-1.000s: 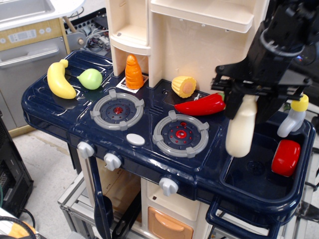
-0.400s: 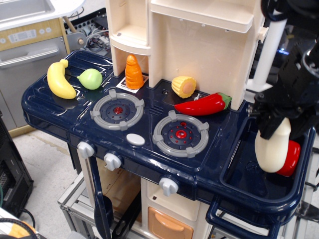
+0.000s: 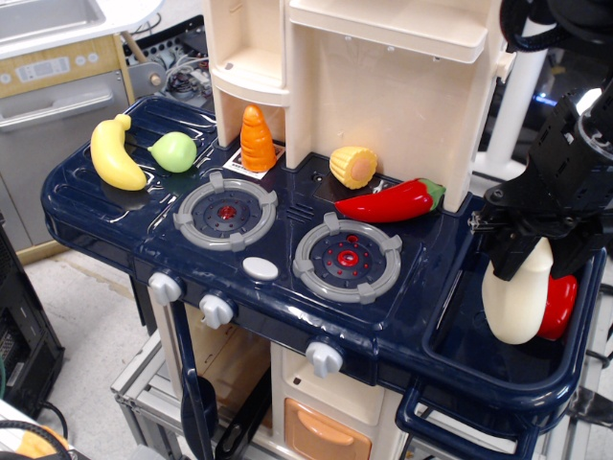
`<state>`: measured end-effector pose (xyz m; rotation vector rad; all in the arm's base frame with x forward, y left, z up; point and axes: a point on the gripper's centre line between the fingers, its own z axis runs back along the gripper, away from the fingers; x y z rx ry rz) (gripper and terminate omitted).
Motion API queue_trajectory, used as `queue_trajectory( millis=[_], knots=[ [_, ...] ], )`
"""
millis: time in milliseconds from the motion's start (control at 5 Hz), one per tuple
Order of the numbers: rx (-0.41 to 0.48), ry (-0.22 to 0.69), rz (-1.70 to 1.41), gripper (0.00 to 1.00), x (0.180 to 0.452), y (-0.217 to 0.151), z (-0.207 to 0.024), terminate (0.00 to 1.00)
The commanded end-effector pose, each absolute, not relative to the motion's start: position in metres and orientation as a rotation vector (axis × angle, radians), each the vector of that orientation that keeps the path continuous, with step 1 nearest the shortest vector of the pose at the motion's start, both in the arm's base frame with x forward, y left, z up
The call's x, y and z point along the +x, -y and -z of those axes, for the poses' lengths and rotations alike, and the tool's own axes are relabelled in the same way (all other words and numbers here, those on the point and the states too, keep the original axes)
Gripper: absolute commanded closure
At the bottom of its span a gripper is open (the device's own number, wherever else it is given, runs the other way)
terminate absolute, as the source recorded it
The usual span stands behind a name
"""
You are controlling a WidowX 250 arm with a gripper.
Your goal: Put detergent in sink
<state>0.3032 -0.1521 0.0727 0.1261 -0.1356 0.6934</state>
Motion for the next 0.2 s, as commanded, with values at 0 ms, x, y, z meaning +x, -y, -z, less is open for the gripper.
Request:
queue_trajectory(
  millis=[0],
  knots=[
    [0.098,0.182,-0.729,0.00,0.3096,0.1495,-0.0855,1.00]
  ],
)
